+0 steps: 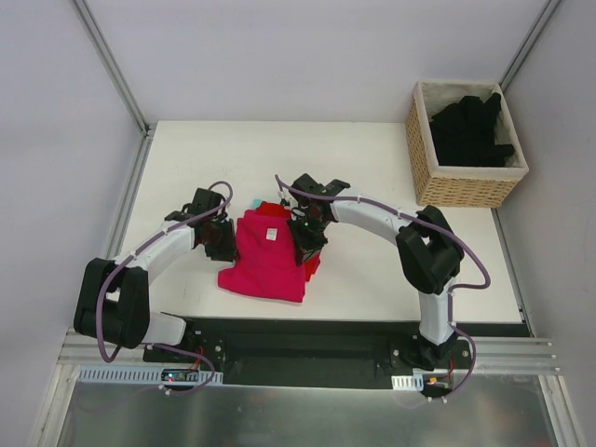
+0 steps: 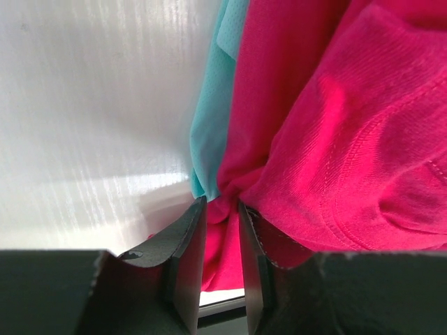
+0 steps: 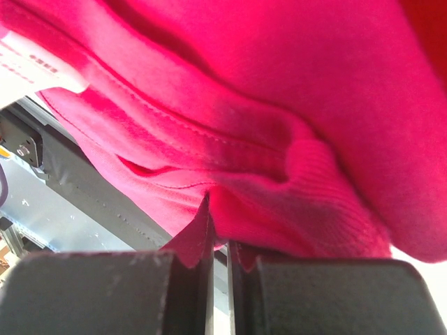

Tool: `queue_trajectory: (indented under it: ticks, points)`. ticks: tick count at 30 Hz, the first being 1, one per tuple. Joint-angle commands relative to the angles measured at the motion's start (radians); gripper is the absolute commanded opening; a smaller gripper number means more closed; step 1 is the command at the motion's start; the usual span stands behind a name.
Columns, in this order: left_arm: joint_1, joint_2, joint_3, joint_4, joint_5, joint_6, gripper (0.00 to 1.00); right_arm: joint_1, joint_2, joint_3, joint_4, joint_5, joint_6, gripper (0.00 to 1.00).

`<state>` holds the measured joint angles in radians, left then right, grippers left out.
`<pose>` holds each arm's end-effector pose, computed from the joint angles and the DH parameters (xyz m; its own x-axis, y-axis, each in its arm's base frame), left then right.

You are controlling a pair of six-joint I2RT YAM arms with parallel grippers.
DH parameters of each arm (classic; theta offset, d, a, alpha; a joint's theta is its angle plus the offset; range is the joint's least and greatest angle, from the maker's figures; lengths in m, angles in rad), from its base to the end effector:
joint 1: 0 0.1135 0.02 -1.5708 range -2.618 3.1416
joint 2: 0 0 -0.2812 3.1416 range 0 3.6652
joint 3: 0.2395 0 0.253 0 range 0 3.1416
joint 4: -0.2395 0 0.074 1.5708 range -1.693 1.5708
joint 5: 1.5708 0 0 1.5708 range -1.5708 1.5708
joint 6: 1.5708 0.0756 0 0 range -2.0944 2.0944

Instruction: Fold and stack the t-shirts

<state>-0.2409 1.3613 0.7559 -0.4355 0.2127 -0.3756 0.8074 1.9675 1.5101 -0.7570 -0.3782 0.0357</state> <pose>0.2608 -0.0805 0.1704 -0.9031 -0.1474 -0.4034 0.0060 0.9349 -0.3549 0.2744 0.3271 0.1830 -0.6747 -0.6570 -0.3363 -0.7369 0.5733 0.3583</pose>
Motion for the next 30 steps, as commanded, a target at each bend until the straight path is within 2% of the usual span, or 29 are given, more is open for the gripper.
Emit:
queue_trajectory:
  ticks: [1, 15, 18, 25, 30]
  points:
    - [0.002, 0.001, 0.037, 0.055, 0.060, 0.004, 0.23, -0.001, -0.010, 0.045, -0.057, -0.002, -0.022, 0.01]
    - [0.002, 0.035, 0.020, 0.104, 0.125, -0.013, 0.19, -0.001, 0.011, 0.081, -0.071, -0.011, -0.025, 0.01]
    - [0.002, 0.036, 0.023, 0.104, 0.126, -0.008, 0.15, 0.001, 0.017, 0.093, -0.076, -0.011, -0.026, 0.01]
    - [0.002, 0.038, 0.017, 0.104, 0.136, -0.005, 0.00, 0.001, 0.024, 0.107, -0.082, -0.013, -0.025, 0.01]
    - [0.002, 0.018, 0.011, 0.103, 0.143, -0.002, 0.00, 0.001, 0.021, 0.101, -0.081, -0.010, -0.025, 0.01]
